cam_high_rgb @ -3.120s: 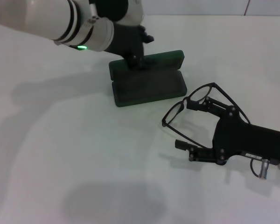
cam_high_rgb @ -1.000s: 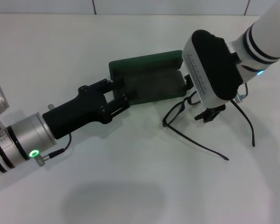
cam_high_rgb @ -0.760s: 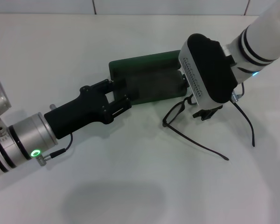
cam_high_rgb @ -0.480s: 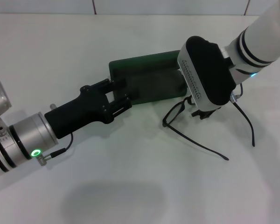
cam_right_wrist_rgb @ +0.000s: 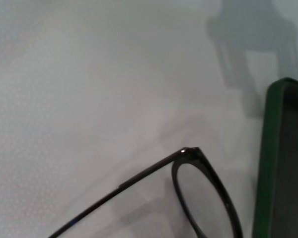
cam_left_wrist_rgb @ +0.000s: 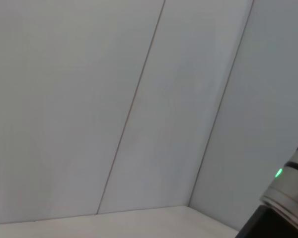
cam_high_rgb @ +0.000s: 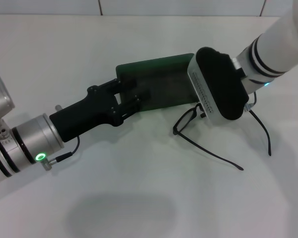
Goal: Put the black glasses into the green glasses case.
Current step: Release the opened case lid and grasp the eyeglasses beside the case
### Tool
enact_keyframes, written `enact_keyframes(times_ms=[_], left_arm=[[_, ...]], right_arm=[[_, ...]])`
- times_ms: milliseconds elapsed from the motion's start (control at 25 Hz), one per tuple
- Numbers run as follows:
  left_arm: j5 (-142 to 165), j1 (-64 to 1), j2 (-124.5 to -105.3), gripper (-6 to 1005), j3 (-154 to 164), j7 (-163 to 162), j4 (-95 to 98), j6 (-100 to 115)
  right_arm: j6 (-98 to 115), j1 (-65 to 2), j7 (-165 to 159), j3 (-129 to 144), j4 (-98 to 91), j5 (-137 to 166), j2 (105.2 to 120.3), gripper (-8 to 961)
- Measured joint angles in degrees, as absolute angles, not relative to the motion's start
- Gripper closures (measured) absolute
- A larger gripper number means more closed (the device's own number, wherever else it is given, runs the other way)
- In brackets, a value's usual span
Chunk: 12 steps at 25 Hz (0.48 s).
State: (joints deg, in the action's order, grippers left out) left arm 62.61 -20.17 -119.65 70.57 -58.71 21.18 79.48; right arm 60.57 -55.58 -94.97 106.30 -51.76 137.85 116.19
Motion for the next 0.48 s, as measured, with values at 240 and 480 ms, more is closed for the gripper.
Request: enact_keyframes(times_ms=[240,480], left_arm=[[62.5,-20.3,-119.62,477,70.6,-58.7,21.2,79.4],[62.5,-20.3,-119.66,477,70.6,-58.7,21.2,79.4]], right_arm=[[58.0,-55.4,-95.1,109.0,-51.2,137.2,116.19,603],[57.6,-55.3,-95.2,109.3,-51.1,136.0,116.19,690]])
